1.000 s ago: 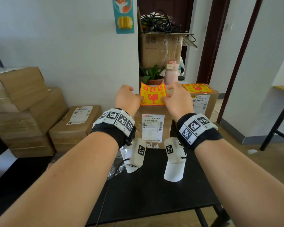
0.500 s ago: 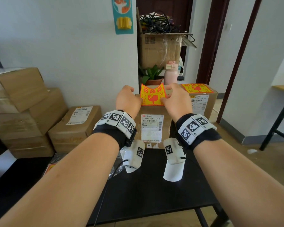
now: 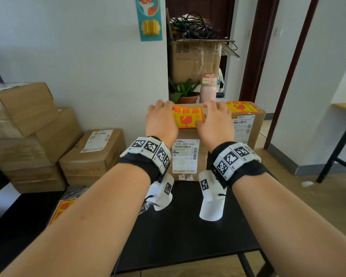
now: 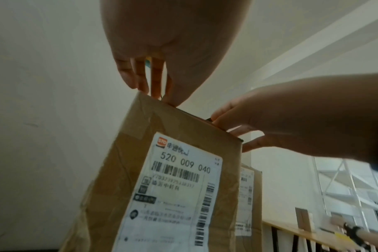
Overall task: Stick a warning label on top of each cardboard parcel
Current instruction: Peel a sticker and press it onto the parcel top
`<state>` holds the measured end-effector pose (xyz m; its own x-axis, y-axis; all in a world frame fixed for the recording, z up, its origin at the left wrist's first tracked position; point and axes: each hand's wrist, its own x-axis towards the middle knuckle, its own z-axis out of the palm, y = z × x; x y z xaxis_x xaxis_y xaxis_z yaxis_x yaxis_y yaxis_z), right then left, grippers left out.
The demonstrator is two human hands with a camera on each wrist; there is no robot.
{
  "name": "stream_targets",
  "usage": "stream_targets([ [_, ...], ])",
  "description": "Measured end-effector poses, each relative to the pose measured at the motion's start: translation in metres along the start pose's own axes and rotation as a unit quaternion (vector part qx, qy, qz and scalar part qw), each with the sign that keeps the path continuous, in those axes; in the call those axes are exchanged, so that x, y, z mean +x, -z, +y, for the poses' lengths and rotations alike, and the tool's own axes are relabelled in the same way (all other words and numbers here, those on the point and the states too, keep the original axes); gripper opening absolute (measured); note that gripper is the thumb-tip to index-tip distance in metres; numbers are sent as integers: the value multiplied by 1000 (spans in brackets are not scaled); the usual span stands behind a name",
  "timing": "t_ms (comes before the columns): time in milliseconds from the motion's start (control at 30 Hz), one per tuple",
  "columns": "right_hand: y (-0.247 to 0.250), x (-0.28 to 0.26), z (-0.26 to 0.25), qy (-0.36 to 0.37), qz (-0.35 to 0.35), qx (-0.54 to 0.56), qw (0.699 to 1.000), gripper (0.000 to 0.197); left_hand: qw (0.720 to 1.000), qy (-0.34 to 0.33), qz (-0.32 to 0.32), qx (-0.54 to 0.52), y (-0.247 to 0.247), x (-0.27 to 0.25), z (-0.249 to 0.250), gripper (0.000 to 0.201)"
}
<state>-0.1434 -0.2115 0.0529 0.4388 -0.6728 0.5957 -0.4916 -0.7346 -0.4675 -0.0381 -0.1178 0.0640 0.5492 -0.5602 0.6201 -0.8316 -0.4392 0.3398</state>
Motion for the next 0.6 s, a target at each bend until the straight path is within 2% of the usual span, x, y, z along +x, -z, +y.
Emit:
stream_targets([
  [100, 2, 2, 2, 13, -22, 15, 1000, 43, 995, -47, -77, 41, 0, 1, 2, 45],
  [200, -2, 0, 3, 53, -63, 4, 997, 39, 988, -39, -148, 19, -8, 2, -2, 43],
  [267, -8, -2, 4, 43, -98, -8, 994, 40, 984, -19, -173, -30, -11, 3, -7, 43],
  [367, -12, -2, 9, 8, -102, 46, 994, 39, 979, 13, -188, -71, -10, 6, -9, 45],
  [433, -13, 2, 9, -15, -102, 83, 991, 41, 979, 9, -192, -63, -9, 12, -9, 44],
  [533, -12, 10, 6, -37, -104, 105, 988, 46, 982, -12, -182, -41, -11, 22, -8, 29],
  [600, -13, 14, 6, -32, -107, 101, 989, 41, 986, -22, -165, -17, -14, 25, -7, 18],
])
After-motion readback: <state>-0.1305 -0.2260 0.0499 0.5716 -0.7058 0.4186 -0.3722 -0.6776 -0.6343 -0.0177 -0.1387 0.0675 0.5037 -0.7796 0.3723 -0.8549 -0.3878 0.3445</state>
